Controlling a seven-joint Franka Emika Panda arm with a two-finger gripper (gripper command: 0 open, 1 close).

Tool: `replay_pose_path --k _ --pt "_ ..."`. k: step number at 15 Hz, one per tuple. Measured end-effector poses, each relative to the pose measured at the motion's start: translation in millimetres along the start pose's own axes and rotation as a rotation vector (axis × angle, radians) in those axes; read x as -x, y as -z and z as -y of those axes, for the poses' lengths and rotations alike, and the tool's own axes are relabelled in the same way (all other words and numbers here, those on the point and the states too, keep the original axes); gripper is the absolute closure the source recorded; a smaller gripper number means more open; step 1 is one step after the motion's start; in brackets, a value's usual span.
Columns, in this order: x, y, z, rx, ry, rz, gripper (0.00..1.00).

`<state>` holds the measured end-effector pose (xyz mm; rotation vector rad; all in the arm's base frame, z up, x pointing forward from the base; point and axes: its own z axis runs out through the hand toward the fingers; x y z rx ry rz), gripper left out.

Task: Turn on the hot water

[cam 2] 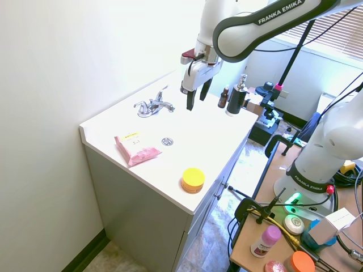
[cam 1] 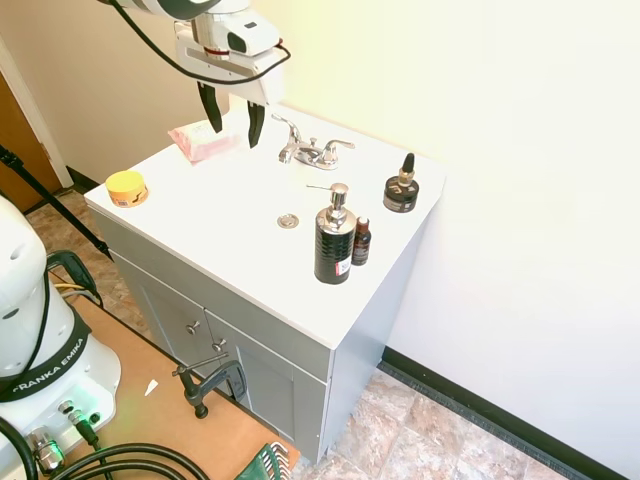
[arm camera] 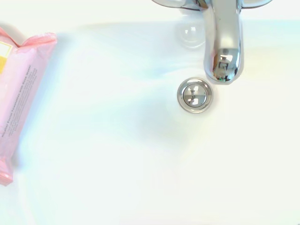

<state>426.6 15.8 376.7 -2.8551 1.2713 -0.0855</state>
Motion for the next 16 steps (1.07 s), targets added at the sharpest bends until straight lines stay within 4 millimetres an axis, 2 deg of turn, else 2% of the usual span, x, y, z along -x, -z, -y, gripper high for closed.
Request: replay_pose_path --k 2,4,7,11,13,16 --pt "0 0 1 0.001 -0.001 -0.003 0.00" --pt "-1 4 15 0.005 -0.020 -0.040 0.00" --pt "0 0 59 0.012 -0.112 -0.120 0.00" --pt "-13 -14 107 -0.020 -0.286 -0.216 0.00" --pt "-19 -21 119 -0.032 -0.327 -0.244 0.00" --pt "-24 -28 126 -0.039 -0.357 -0.276 0.00"
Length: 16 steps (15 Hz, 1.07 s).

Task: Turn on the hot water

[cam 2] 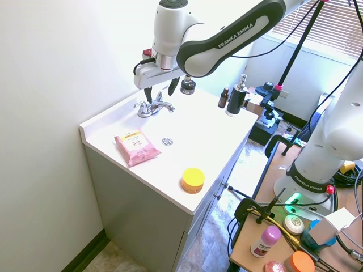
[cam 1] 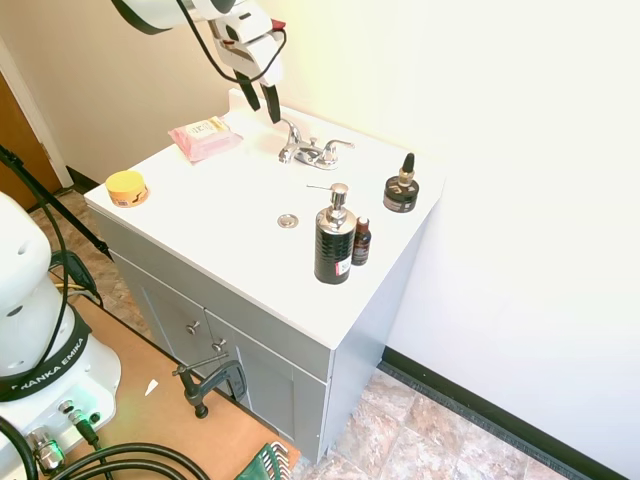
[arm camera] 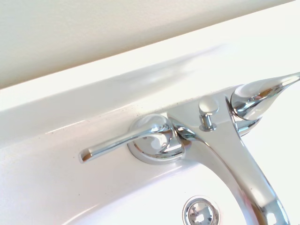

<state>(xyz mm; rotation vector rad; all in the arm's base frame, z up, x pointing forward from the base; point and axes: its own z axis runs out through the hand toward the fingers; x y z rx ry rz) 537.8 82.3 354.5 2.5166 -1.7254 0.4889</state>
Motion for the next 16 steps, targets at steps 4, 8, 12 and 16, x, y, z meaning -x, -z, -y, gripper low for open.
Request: replay_pose_path --k 4,8,12,16 --pt "9 1 4 -0.030 -0.019 -0.022 0.00" --pt "11 0 10 -0.088 -0.033 -0.035 0.00" --pt "6 -16 27 -0.114 -0.049 -0.089 0.00" --pt "4 -34 52 -0.131 -0.053 -0.116 0.00"
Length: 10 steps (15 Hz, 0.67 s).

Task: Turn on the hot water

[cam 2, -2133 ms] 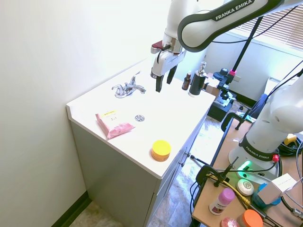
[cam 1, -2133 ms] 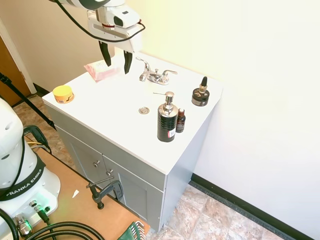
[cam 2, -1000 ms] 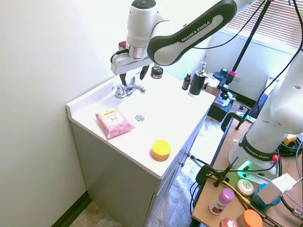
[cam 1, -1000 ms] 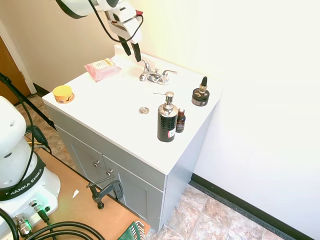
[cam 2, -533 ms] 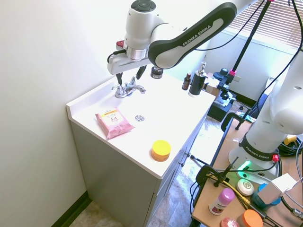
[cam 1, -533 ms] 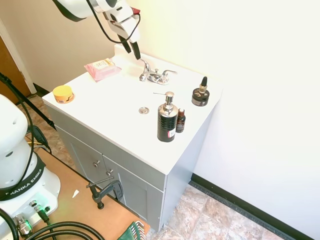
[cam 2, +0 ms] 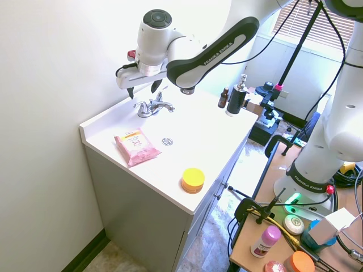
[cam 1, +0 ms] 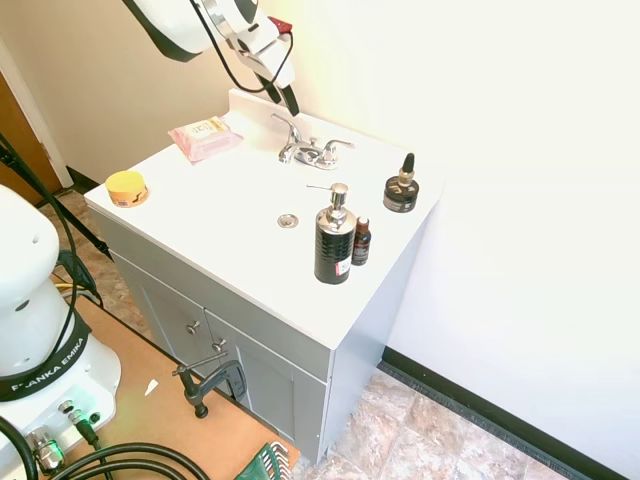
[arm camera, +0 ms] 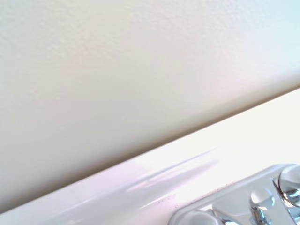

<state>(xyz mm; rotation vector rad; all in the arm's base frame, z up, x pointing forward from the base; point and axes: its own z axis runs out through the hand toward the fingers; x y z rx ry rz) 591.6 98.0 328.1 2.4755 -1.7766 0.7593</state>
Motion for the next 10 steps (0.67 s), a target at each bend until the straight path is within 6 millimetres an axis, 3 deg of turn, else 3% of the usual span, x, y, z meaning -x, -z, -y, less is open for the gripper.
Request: replay_pose_path --k 4,10 --pt "5 -20 1 0.025 0.007 -0.001 0.00" --pt "9 -30 -10 0.074 0.016 -0.001 0.00"
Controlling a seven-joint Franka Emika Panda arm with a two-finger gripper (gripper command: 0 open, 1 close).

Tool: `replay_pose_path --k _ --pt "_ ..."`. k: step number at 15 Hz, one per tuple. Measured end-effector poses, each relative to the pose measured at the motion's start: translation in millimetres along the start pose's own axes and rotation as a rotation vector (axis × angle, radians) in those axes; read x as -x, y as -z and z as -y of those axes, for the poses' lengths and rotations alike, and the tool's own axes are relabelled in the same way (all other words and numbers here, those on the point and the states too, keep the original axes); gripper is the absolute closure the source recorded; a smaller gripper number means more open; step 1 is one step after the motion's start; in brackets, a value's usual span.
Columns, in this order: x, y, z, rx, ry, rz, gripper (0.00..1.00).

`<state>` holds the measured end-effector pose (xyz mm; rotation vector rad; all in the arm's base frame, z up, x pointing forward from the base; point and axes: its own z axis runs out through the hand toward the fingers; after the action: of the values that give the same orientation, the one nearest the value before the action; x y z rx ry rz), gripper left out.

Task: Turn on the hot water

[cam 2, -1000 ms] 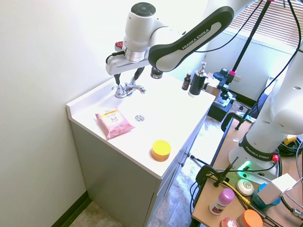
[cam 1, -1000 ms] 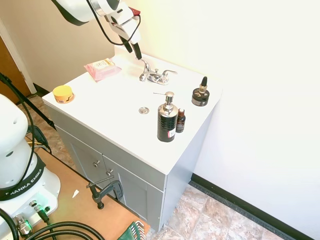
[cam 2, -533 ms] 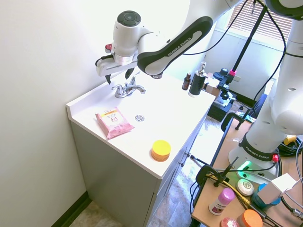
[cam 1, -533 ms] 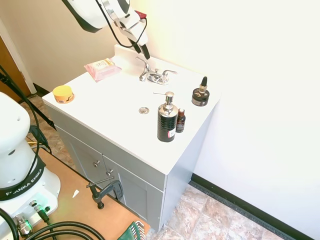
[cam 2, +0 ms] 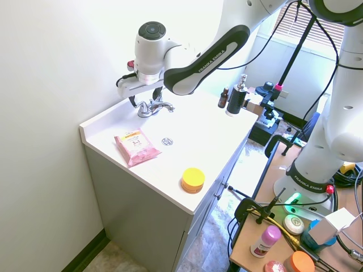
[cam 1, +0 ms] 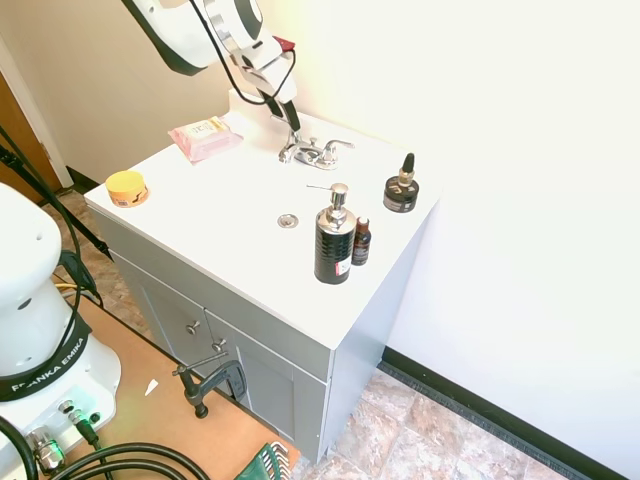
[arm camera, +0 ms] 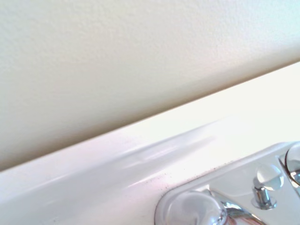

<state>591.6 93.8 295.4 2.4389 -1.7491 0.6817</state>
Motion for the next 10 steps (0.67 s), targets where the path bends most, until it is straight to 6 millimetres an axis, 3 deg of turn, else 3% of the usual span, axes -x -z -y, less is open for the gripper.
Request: replay_pose_path --k 10 --pt "-6 -5 -19 0.111 0.024 -0.036 0.00"
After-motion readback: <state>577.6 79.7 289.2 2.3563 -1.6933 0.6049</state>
